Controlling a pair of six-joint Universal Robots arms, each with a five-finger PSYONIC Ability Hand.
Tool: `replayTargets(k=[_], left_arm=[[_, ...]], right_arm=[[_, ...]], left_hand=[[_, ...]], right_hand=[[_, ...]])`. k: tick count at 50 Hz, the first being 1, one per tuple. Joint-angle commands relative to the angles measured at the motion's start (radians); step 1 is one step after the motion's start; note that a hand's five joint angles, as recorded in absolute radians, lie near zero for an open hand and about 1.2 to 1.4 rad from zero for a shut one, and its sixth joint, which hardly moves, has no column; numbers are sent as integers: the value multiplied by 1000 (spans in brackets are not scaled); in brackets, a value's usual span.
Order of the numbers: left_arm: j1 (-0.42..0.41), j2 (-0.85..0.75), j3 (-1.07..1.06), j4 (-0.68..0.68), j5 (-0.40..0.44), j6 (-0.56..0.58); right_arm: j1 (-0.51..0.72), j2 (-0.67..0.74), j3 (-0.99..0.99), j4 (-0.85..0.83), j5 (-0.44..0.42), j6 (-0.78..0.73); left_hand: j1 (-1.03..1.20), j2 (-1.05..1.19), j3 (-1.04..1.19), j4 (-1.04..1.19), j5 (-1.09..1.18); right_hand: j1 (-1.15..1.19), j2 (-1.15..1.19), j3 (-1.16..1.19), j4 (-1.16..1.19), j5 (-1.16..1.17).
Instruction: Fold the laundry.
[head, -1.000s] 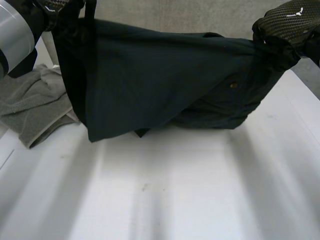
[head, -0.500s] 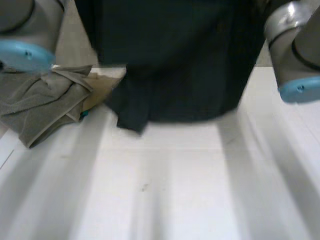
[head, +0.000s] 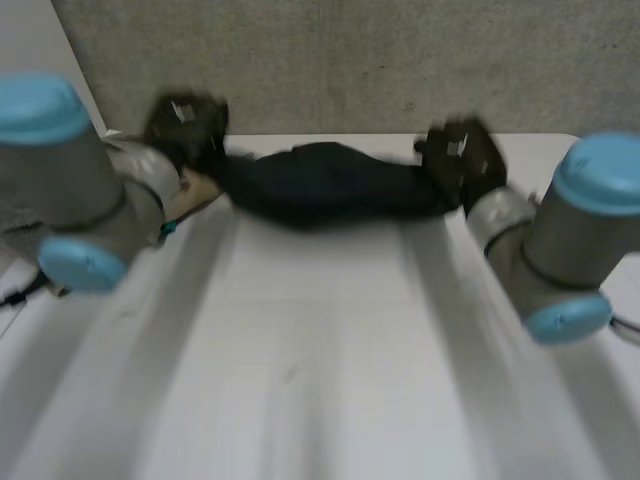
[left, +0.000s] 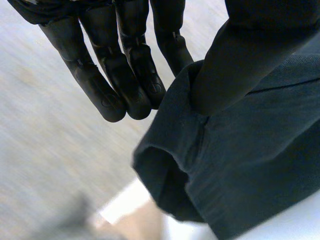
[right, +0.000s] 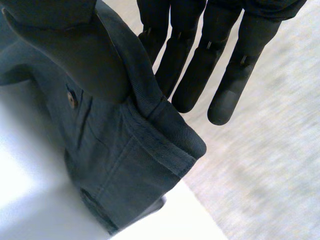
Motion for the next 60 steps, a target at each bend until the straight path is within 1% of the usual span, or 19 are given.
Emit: replayTargets(k=[1,4,12,13,16,17,20,23,27,30,36,40,46,49,53,54,57,58,60], left_arm=[[-25,9,-235,-61,66,119],[-34,60,-287,-118,60,147],[-64,238,-429,-354,34,182],[-74,259,-448,-424,27,194],[-96,273,-475,-553,13,222],[-113,273,-484,-644,8,243],[-146,273,-478,-780,13,272],[-166,273,-453,-786,14,269],[-192,259,-365,-727,-26,245],[-197,224,-299,-712,-61,243],[-185,88,-42,-683,-179,236],[-182,12,87,-700,-207,231],[-209,-18,124,-767,-202,234],[-208,-44,212,-688,-204,254],[-180,-61,427,-536,-217,306],[-162,-52,525,-455,-230,315],[-136,-26,648,-314,-233,306],[-122,-9,703,-207,-222,297],[-110,11,736,-105,-201,280]], right_arm=[[-18,36,171,84,-20,-134],[-26,-6,203,149,-24,-155],[-98,-194,251,532,-93,-310],[-115,-220,251,643,-96,-374],[-141,-245,248,796,-99,-465],[-165,-257,243,887,-104,-524],[-192,-265,237,995,-109,-591],[-196,-262,240,1028,-121,-586],[-201,-253,236,1025,-138,-547],[-204,-240,217,1002,-142,-517],[-207,-197,131,847,-130,-337],[-195,-181,113,787,-110,-269],[-169,-185,124,724,-115,-257],[-136,-174,78,583,-109,-241],[-100,-130,-60,329,-49,-198],[-86,-122,-130,220,-3,-180],[-70,-124,-229,63,71,-155],[-63,-130,-282,-27,107,-134],[-55,-139,-323,-99,137,-108]], left_hand=[[240,201,208,199,220],[240,201,208,199,220],[240,201,208,199,220],[240,201,208,199,220],[240,201,208,199,220],[240,201,208,199,220],[240,201,208,199,220],[240,201,208,199,220],[240,201,208,199,220],[240,201,208,199,220],[240,201,208,199,220],[240,201,208,199,220],[240,201,208,199,220],[240,201,208,199,220],[240,201,208,199,220],[240,201,208,199,220],[240,201,208,199,220],[240,201,208,199,220],[240,201,208,199,220]], right_hand=[[293,223,208,204,213],[293,223,208,204,213],[293,223,208,204,213],[293,223,208,204,213],[293,223,208,204,213],[293,223,208,204,213],[293,223,208,204,213],[293,223,208,204,213],[293,223,208,204,213],[293,223,208,204,213],[293,223,208,204,213],[293,223,208,204,213],[293,223,208,204,213],[293,223,208,204,213],[293,223,208,204,213],[293,223,208,204,213],[293,223,208,204,213],[293,223,208,204,213],[293,223,208,204,213]])
